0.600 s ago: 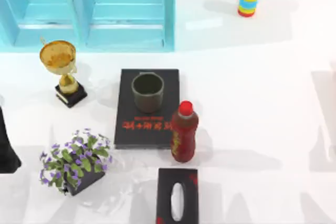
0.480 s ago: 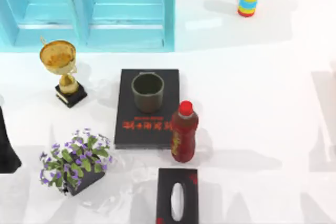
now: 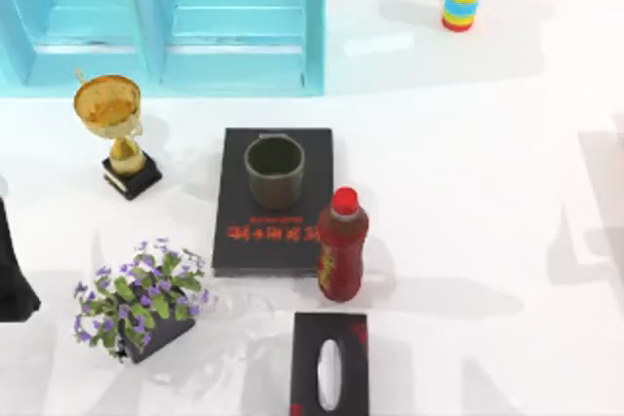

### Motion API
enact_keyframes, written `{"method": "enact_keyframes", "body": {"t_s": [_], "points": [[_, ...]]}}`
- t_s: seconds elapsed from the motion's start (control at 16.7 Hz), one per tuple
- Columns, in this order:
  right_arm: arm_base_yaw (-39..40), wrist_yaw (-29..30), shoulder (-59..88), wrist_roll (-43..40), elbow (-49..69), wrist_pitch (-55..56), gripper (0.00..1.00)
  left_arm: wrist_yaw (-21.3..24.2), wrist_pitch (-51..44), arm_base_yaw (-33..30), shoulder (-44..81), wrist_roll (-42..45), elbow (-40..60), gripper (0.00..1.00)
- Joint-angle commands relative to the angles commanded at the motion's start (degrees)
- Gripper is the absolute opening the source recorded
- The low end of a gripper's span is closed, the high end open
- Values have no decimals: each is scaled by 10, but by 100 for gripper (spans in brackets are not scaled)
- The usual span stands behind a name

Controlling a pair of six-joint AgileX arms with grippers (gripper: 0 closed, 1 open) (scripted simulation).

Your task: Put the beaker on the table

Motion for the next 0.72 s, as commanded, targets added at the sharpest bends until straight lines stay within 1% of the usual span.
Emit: {"method": "enact_keyframes", "body": {"t_s": [0.12, 0.3, 0.72], "points": [[31, 14, 88, 24, 99, -53, 100, 0, 0, 0, 0, 0, 0, 100], [80, 37, 244, 61, 278, -150, 100, 0, 0, 0, 0, 0, 0, 100], [199, 81, 669, 143, 763, -420, 100, 0, 0, 0, 0, 0, 0, 100]]}}
